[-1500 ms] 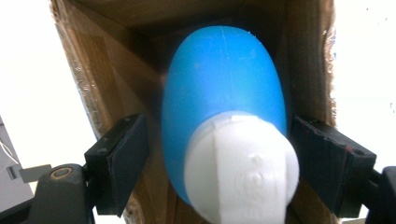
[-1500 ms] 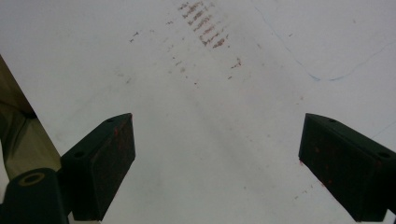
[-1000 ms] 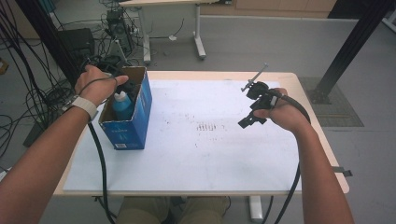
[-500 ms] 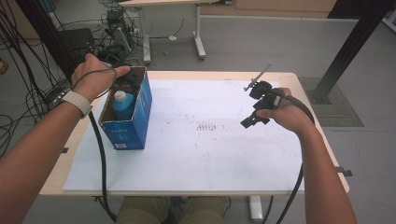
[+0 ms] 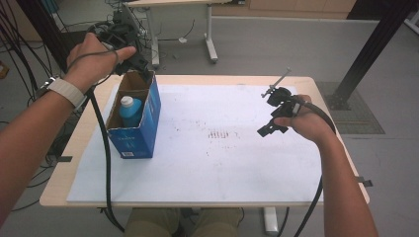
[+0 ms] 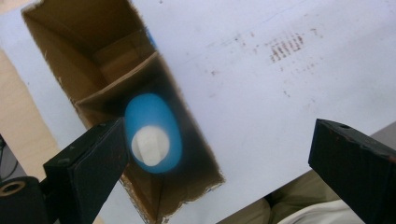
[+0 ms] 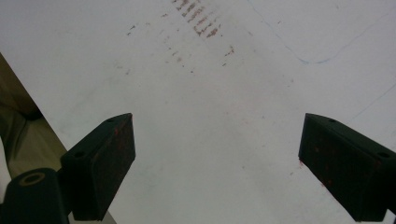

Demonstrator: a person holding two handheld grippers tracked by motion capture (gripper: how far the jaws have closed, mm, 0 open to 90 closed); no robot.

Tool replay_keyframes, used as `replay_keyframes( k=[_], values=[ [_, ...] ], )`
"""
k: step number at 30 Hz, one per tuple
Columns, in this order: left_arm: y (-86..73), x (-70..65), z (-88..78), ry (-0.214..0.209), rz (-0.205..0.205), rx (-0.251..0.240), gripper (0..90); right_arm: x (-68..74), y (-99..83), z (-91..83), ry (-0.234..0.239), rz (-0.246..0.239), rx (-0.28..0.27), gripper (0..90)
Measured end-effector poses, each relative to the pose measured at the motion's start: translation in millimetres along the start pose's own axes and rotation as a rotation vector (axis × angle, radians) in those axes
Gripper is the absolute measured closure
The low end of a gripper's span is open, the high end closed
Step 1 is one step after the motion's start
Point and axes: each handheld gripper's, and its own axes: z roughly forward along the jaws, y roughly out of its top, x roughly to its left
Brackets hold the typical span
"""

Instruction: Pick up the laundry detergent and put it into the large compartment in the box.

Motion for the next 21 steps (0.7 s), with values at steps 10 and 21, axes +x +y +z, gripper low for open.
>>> replay_keyframes(
  k=[10, 21],
  values=[
    [9.1, -10.8, -16.6, -0.059, 0.118, -0.033, 5.6, 3.1, -3.6, -6.7, -0.014, 0.018, -0.002, 10.8],
    [28.7, -27.6, -16.0, -0.107, 0.282, -0.025, 5.6, 6.0, -4.9, -11.1, -0.014, 0.03, -0.003, 10.8]
  ],
)
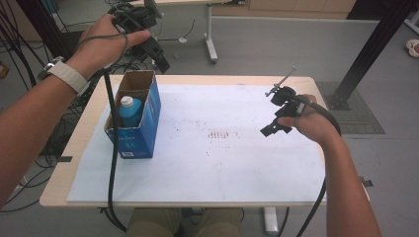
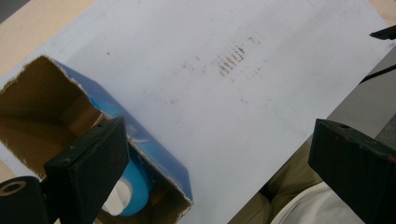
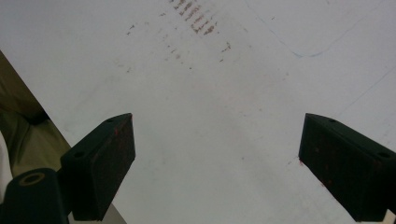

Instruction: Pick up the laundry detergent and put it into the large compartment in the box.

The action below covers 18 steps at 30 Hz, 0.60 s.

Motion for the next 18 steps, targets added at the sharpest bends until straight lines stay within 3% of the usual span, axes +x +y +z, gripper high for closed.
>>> replay_keyframes(
  k=[18],
  values=[
    [28.0, -27.4, 26.6, -0.028, 0.269, 0.035, 5.4, 4.2, -5.8, -4.6, -0.008, 0.01, -0.002, 10.8]
  ],
)
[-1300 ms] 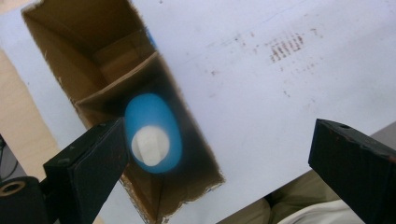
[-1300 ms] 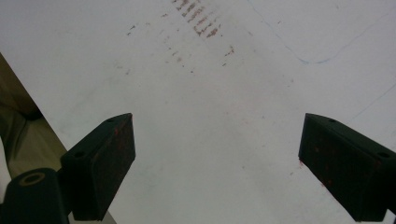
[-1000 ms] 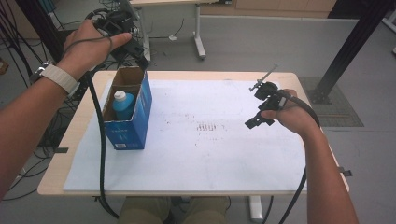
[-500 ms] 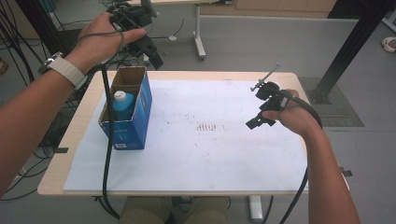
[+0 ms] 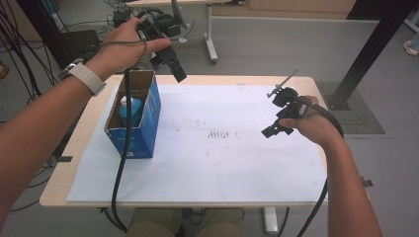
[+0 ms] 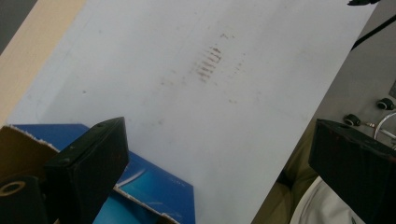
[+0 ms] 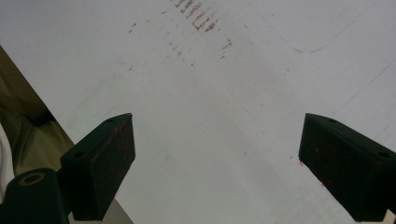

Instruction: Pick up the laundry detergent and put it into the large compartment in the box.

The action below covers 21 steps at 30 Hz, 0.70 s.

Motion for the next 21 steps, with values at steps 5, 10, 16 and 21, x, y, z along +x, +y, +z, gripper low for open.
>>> replay_keyframes(
  k=[5, 10, 16, 21],
  values=[
    [7.9, -5.2, 8.1, -0.002, 0.042, 0.016, 5.4, 0.6, -2.7, -1.3, -0.002, 0.007, -0.005, 10.7],
    [12.7, -9.1, 16.6, -0.001, 0.081, 0.021, 5.4, 1.3, -4.8, -2.7, -0.004, 0.007, -0.009, 10.7],
    [16.9, -10.3, 26.5, -0.012, 0.115, 0.03, 5.4, 0.4, -6.5, -0.6, -0.001, 0.01, -0.01, 10.7],
    [18.9, -12.5, 38.4, -0.009, 0.146, 0.044, 5.4, -1.0, -8.6, 2.8, 0.006, 0.015, -0.01, 10.7]
  ],
)
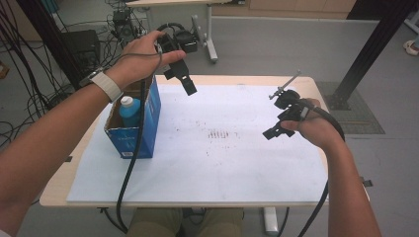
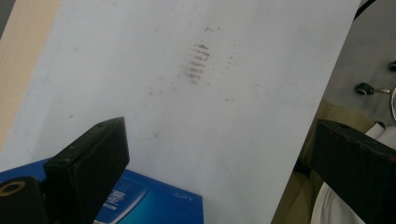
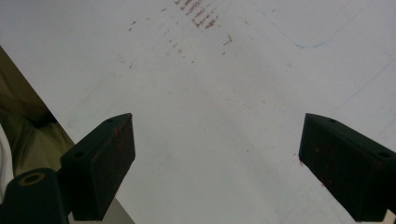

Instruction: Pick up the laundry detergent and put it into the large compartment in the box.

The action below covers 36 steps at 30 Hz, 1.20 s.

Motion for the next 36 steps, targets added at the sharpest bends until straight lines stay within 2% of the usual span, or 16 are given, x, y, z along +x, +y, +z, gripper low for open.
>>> replay_keyframes(
  k=[5, 12, 27, 36],
  values=[
    [0.5, -2.5, 10.4, 0.003, 0.039, 0.004, 5.4, -1.2, -1.8, 2.5, 0.003, 0.003, 0.002, 10.7],
    [0.2, -5.8, 23.2, 0.003, 0.074, 0.011, 5.5, -1.3, -2.7, 4.4, 0.004, 0.002, 0.0, 10.7],
    [-3.3, -10.6, 45.1, 0.001, 0.121, 0.024, 5.6, 0.9, -2.5, 6.5, 0.003, 0.003, 0.0, 10.4],
    [0.2, -16.1, 55.6, 0.014, 0.151, 0.057, 5.8, 0.2, -2.6, 6.8, 0.006, 0.001, -0.002, 10.4]
  ],
)
